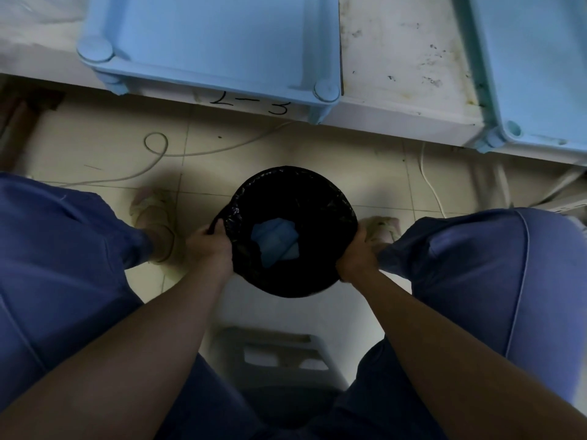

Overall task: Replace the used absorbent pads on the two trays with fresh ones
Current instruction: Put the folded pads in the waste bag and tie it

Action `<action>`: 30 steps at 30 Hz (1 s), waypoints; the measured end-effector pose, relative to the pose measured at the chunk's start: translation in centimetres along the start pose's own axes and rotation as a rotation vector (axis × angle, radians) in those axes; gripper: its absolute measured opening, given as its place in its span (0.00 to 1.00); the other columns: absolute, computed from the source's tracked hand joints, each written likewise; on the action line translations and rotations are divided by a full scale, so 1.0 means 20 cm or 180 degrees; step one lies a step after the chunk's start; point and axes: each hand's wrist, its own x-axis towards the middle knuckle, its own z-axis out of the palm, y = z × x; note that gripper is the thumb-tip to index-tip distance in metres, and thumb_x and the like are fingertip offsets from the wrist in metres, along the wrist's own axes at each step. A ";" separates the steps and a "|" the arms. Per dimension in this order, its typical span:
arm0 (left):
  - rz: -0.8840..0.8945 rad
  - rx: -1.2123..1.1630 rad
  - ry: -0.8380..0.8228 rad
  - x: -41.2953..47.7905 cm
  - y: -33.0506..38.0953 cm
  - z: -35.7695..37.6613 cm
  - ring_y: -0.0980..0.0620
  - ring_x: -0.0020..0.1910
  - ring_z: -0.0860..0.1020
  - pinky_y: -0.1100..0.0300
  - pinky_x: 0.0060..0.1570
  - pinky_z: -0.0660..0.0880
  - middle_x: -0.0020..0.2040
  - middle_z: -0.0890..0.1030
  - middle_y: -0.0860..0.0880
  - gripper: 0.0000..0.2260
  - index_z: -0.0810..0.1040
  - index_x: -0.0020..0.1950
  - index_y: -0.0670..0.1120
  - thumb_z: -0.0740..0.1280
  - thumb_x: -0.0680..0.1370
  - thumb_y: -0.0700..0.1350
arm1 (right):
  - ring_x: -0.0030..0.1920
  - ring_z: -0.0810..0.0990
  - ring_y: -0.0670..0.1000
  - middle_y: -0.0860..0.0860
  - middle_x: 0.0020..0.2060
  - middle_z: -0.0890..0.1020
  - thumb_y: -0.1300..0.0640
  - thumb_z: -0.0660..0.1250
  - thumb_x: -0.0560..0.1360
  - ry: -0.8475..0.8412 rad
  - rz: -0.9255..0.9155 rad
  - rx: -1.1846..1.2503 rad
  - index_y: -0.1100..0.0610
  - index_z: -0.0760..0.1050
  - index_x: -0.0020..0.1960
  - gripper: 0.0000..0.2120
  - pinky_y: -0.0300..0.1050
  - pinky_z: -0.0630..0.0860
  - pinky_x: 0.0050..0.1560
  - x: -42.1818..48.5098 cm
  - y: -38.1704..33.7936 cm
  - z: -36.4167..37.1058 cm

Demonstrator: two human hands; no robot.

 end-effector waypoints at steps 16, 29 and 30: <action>0.1739 0.1565 -0.0108 0.03 0.08 0.09 0.44 0.52 0.80 0.59 0.46 0.73 0.54 0.83 0.48 0.11 0.81 0.57 0.56 0.66 0.77 0.52 | 0.53 0.77 0.58 0.52 0.60 0.71 0.67 0.69 0.72 -0.0523 -0.0235 0.1633 0.51 0.58 0.71 0.34 0.57 0.82 0.42 -0.08 0.04 -0.07; 0.0254 -0.0493 -0.0383 -0.04 0.12 0.23 0.50 0.39 0.80 0.58 0.41 0.79 0.49 0.80 0.48 0.13 0.76 0.62 0.48 0.68 0.77 0.42 | 0.44 0.81 0.60 0.56 0.52 0.77 0.65 0.71 0.69 -0.0370 -0.0410 0.1430 0.58 0.64 0.65 0.28 0.58 0.82 0.34 -0.03 0.02 0.01; 0.0292 -0.0467 -0.0400 -0.04 0.12 0.24 0.50 0.42 0.80 0.58 0.44 0.80 0.50 0.81 0.47 0.11 0.77 0.60 0.48 0.68 0.77 0.42 | 0.44 0.81 0.60 0.56 0.51 0.77 0.65 0.70 0.71 -0.0393 -0.0364 0.1399 0.58 0.63 0.65 0.27 0.55 0.82 0.34 -0.03 0.02 0.02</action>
